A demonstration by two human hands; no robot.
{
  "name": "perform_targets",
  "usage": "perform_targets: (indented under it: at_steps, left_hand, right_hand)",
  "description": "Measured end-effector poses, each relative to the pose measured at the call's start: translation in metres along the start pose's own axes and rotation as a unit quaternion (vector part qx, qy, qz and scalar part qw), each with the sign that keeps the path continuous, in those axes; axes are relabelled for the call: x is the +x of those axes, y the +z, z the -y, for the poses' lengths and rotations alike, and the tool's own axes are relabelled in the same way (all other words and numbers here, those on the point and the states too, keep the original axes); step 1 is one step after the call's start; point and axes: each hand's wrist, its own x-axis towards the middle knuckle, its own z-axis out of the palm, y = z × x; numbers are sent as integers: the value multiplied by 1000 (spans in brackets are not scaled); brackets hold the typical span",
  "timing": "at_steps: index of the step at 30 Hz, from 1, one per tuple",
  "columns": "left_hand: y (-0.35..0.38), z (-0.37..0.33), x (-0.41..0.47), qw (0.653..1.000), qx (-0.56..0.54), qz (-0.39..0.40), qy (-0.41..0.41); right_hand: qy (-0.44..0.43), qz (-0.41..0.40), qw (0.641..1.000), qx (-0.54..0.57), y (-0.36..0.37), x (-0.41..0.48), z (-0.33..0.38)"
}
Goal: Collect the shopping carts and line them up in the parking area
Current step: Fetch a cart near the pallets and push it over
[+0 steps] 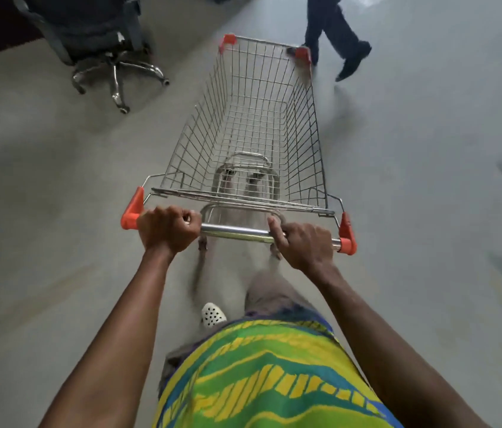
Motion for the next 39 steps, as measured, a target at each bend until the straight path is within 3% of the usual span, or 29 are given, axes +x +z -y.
perform_targets:
  at_steps: [9,18,28,39]
  left_hand:
    - [11,9,129,991,-19,5,135]
    - [14,-38,287,956,43,86,278]
    - [37,-147,433,930,25,81,357]
    - [76,-310,591,902,-40,104,416]
  right_hand:
    - [136,-26,990,2,7,49,40]
    - [243,-24,970,-19,-6,143,50]
    - [313,-76,947,-22,-27,263,-1]
    - [418,-190,887,-54,-45,408,-112]
